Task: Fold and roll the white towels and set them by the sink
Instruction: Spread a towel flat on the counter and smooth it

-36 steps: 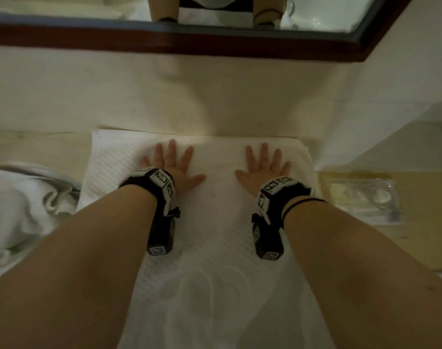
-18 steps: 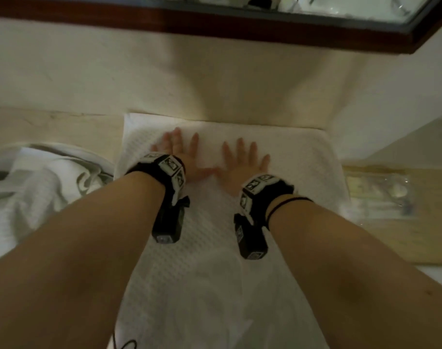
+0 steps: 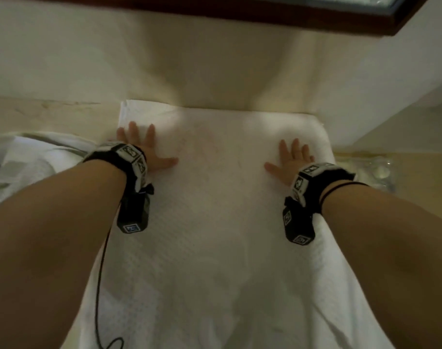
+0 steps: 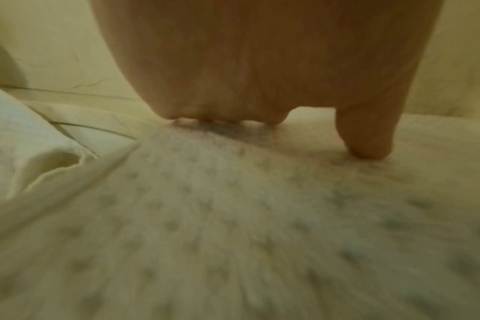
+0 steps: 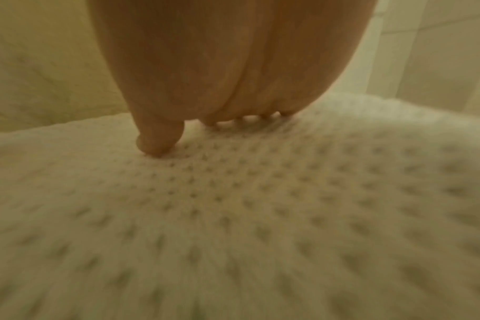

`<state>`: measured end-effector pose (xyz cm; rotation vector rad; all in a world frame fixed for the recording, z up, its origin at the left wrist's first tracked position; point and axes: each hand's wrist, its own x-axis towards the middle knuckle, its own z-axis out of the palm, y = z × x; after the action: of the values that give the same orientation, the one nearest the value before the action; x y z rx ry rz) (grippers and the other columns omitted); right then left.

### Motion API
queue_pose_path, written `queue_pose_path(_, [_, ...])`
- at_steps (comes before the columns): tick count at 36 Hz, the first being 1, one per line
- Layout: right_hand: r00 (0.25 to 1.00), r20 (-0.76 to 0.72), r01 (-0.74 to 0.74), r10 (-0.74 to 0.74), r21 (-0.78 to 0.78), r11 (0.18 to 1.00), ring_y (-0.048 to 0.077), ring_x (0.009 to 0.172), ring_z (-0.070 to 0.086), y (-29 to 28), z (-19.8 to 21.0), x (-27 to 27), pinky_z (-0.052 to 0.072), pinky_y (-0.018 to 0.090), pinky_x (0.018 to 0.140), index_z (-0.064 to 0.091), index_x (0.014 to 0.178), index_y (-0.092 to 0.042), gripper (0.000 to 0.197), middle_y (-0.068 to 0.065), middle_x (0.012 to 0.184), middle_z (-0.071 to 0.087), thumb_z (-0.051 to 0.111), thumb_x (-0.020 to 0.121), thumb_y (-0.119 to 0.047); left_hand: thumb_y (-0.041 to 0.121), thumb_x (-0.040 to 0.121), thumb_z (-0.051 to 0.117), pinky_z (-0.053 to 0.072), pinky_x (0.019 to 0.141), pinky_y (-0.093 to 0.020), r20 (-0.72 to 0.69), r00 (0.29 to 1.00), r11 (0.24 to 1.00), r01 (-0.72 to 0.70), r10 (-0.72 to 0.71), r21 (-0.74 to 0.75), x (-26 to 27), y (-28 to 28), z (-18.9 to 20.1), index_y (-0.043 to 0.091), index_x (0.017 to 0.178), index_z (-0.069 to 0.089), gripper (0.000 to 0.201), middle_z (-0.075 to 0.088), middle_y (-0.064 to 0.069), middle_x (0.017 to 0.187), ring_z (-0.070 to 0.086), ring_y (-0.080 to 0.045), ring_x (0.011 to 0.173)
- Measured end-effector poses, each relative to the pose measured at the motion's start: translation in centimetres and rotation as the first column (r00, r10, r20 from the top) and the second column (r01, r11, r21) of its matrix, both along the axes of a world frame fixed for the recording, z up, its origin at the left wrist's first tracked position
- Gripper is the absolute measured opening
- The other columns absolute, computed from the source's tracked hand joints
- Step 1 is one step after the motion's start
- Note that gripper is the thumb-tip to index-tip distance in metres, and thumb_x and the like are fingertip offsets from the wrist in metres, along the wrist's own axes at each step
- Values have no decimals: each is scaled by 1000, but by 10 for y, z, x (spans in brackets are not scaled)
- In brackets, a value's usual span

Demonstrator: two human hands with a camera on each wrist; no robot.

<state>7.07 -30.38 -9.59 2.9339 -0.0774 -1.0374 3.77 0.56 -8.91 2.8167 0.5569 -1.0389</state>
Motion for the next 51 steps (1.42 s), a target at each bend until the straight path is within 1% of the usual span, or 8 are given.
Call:
queue_pose_path(7, [966,-36,-252,257,107,962,29,143,-22,45,0,-84,-5,53,116,-15,148,-34,84,0,154,-29,35,89,-66,75,81,37,-7,115,-52,-30,979,978,198,-201,-66,-57,-56,9,31,145,-24,99,-33,-7,151,-24,-34,141])
queue_pose_path(14, [996,-38,-82,84,35,996,26,144,-21,21,-12,-109,-6,50,117,-16,148,-34,71,-2,155,-27,21,94,-63,76,83,30,-11,114,-51,-25,951,949,304,-307,-83,-99,-86,-16,36,146,-21,90,-34,-1,151,-25,-32,141])
queue_pose_path(21, [996,-3,85,-85,17,996,29,144,-19,-27,-8,-134,-5,44,118,-15,149,-26,69,5,155,-26,23,98,-52,79,80,28,-6,115,-52,-29,985,985,171,-172,-15,-123,-63,-11,35,145,-22,93,-33,-2,152,-23,-32,142])
queue_pose_path(28, [979,-88,-173,181,96,980,26,141,-27,4,-9,-194,-11,52,115,-19,147,-33,80,-3,152,-33,26,90,-67,54,97,21,-12,116,-44,24,978,977,206,-205,-52,-189,-97,-13,31,148,-16,67,-30,-4,153,-24,-26,142])
queue_pose_path(35, [992,-126,-17,16,-5,1000,31,143,-21,-80,6,-217,-5,46,117,-20,147,-28,84,1,153,-30,26,90,-68,74,84,32,-8,116,-46,43,996,996,76,-78,36,-233,-79,-17,33,146,-19,90,-33,-4,152,-23,-29,142])
queue_pose_path(39, [994,-98,-55,54,-5,998,33,143,-19,-79,6,-225,-2,50,117,-20,147,-27,84,6,154,-29,26,90,-68,83,73,37,-2,115,-54,15,999,995,50,-52,91,-255,-87,-13,31,146,-21,106,-31,-8,152,-18,-34,143])
queue_pose_path(43, [985,-86,-142,151,93,985,36,142,-22,-37,-3,-256,-5,58,112,-18,147,-34,88,1,154,-30,31,85,-73,82,76,31,-1,112,-60,-25,999,999,27,-26,34,-271,-116,-12,32,146,-21,101,-33,-7,152,-21,-34,142])
queue_pose_path(51, [964,-150,-214,219,46,976,33,140,-27,-67,1,-251,-5,60,111,-23,144,-38,96,-4,151,-36,37,80,-77,84,74,32,-4,115,-56,-119,988,995,98,-97,5,-290,-128,-16,32,143,-29,105,-39,-9,148,-25,-36,140])
